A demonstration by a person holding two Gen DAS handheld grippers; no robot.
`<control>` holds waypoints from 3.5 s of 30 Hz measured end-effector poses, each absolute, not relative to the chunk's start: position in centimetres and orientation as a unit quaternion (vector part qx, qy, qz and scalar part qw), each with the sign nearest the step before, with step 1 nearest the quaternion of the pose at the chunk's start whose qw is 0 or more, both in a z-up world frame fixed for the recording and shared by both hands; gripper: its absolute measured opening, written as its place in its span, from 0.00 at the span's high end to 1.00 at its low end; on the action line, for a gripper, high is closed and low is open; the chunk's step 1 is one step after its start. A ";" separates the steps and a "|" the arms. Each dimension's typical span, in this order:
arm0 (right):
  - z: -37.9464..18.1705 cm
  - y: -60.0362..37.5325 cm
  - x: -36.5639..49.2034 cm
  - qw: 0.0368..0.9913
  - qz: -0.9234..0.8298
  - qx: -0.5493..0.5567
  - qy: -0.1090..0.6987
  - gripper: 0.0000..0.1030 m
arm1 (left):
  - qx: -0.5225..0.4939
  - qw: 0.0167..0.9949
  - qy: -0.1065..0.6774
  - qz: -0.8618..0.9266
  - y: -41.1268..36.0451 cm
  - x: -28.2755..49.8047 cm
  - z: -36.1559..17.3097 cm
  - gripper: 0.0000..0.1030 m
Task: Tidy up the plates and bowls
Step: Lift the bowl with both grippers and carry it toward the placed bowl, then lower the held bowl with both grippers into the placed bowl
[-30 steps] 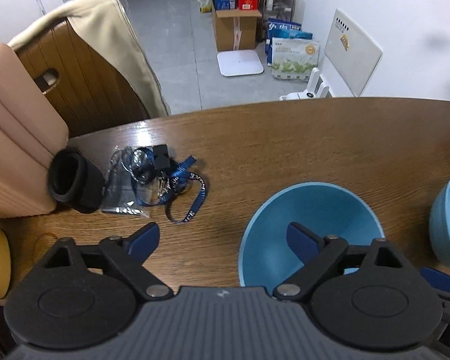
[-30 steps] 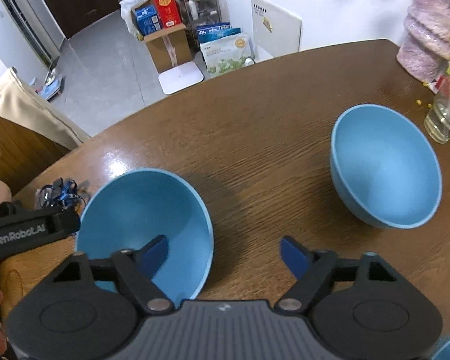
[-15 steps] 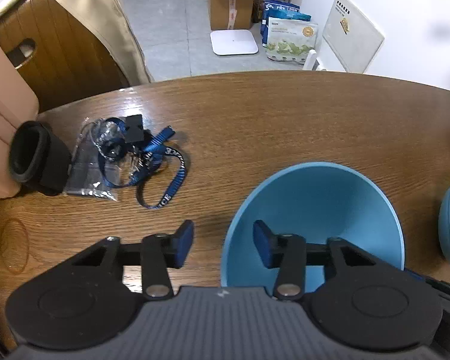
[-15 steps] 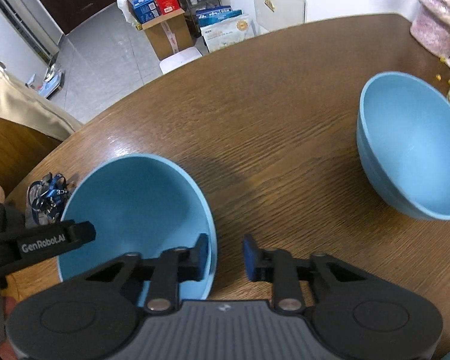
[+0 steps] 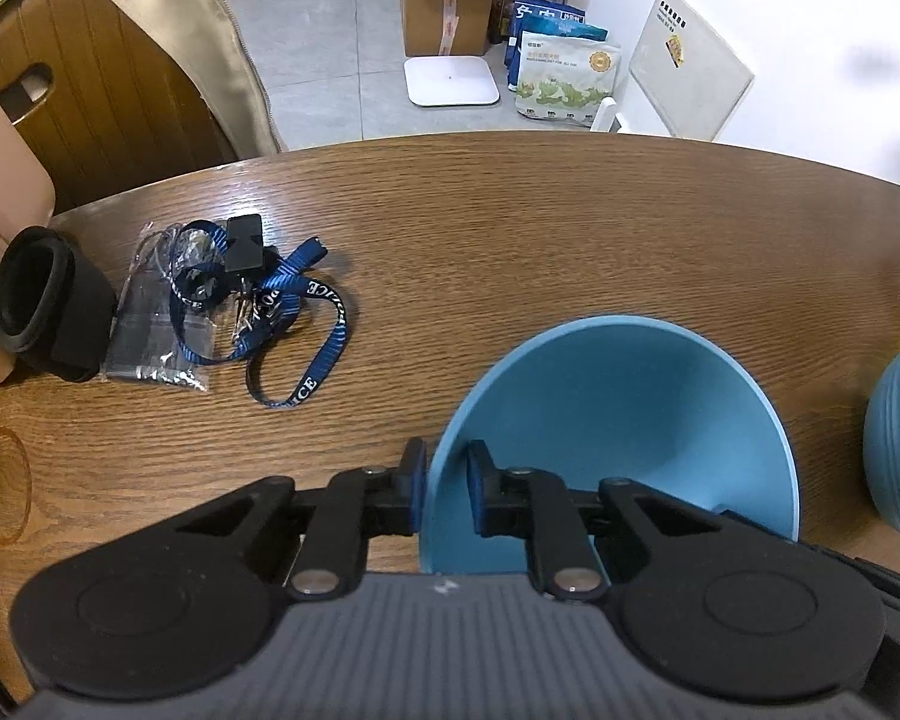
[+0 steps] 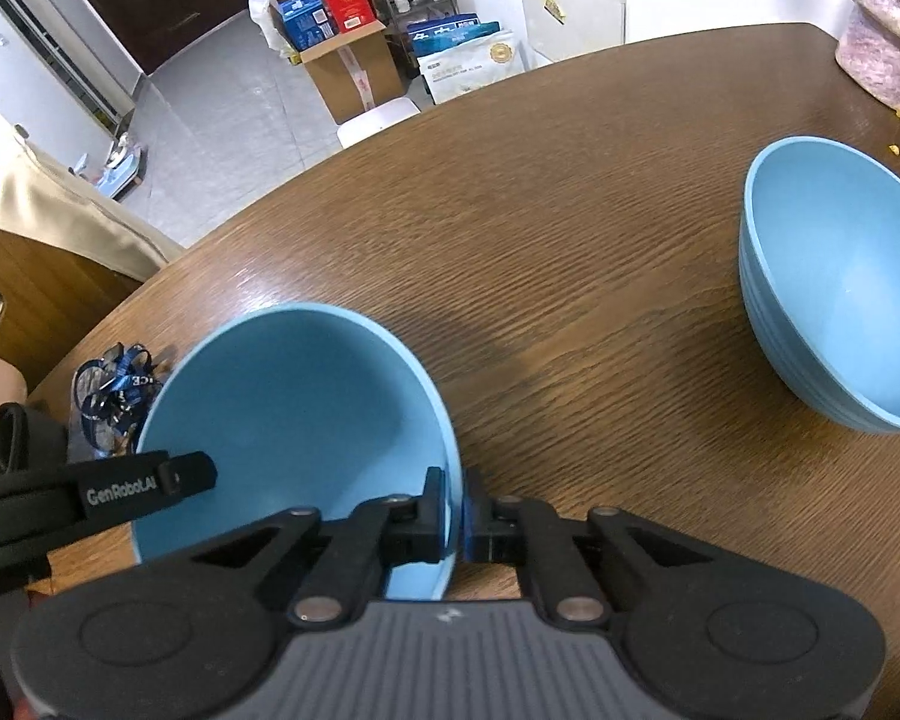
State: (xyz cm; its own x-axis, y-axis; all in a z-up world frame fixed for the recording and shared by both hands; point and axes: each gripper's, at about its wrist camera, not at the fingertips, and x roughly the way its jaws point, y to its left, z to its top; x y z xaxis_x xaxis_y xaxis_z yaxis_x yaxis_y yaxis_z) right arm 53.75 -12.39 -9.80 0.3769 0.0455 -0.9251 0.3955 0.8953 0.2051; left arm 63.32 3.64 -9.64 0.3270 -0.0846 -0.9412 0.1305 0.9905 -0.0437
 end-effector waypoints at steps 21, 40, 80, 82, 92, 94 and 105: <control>-7.2 -11.7 51.2 0.817 -0.112 0.202 0.529 0.95 | 0.030 0.827 0.556 -0.074 4.0 60.5 -6.6 0.85; -4.4 -11.2 45.8 0.824 -0.128 0.216 0.507 0.95 | 0.046 0.838 0.535 -0.094 4.3 55.0 -2.7 0.85; -0.2 -11.8 32.1 0.826 -0.204 0.244 0.466 0.95 | 0.100 0.840 0.502 -0.183 2.2 42.0 1.0 0.85; -0.3 -12.0 31.5 0.826 -0.205 0.245 0.465 0.95 | 0.101 0.839 0.501 -0.186 1.9 41.6 1.0 0.85; -0.4 -13.5 29.1 0.825 -0.206 0.240 0.468 0.94 | 0.103 0.836 0.504 -0.193 0.1 39.7 0.6 0.85; -0.5 -14.0 28.7 0.825 -0.208 0.240 0.468 0.94 | 0.105 0.835 0.504 -0.195 -0.6 39.3 0.6 0.85; -0.6 -17.4 26.6 0.819 -0.224 0.248 0.466 0.94 | 0.120 0.827 0.506 -0.212 -4.7 37.5 0.1 0.85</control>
